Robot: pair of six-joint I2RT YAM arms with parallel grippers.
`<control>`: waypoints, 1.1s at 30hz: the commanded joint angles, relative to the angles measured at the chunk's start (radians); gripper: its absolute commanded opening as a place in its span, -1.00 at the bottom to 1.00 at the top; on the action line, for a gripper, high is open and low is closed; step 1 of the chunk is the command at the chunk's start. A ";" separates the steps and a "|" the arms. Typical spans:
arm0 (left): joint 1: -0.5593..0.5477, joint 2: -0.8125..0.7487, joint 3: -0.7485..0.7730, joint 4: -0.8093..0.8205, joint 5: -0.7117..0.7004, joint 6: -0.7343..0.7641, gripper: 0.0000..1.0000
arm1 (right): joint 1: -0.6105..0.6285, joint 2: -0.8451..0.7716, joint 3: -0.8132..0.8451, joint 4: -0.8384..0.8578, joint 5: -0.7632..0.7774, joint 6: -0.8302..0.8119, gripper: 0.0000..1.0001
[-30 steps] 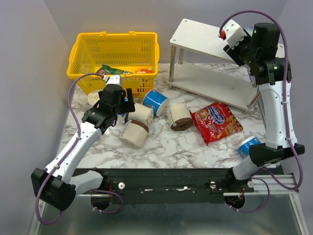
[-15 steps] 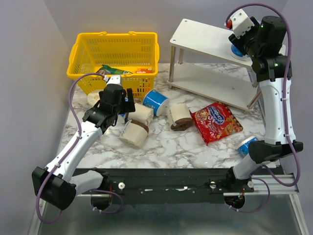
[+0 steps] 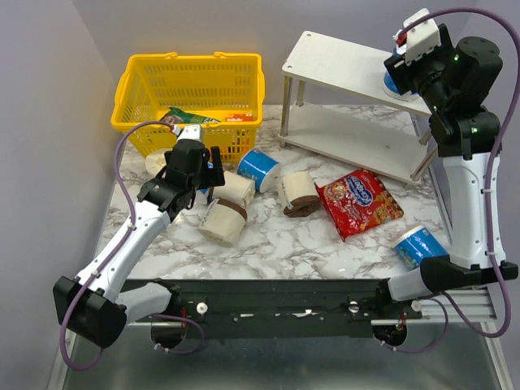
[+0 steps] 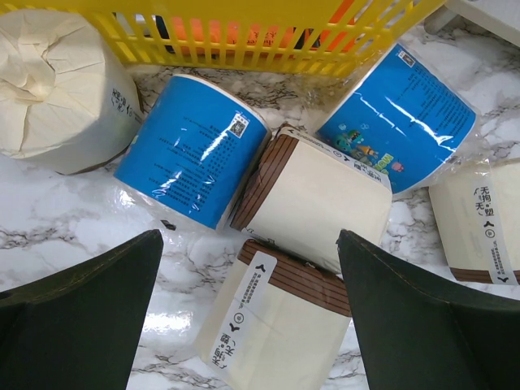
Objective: Place and organize the paper towels onto the shelf
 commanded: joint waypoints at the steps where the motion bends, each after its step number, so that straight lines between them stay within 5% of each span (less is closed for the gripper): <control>1: -0.003 -0.015 0.002 0.013 0.004 -0.003 0.98 | 0.014 -0.038 -0.058 0.108 -0.016 0.187 0.44; 5: -0.003 -0.024 0.001 0.013 0.001 -0.004 0.98 | 0.022 -0.012 -0.065 0.118 -0.083 0.300 -0.02; 8: -0.003 -0.028 0.001 0.013 -0.002 -0.001 0.98 | 0.057 0.014 -0.098 0.170 -0.077 0.280 -0.14; 14: -0.003 -0.032 0.001 0.013 -0.001 -0.001 0.98 | 0.115 0.074 -0.148 0.299 0.036 0.192 -0.13; 21: -0.003 -0.037 -0.001 0.015 -0.002 -0.001 0.98 | 0.117 0.218 -0.128 0.423 0.338 0.133 -0.13; 33: -0.003 -0.035 -0.002 0.015 -0.016 -0.003 0.98 | 0.029 0.137 -0.323 0.450 0.336 0.226 -0.11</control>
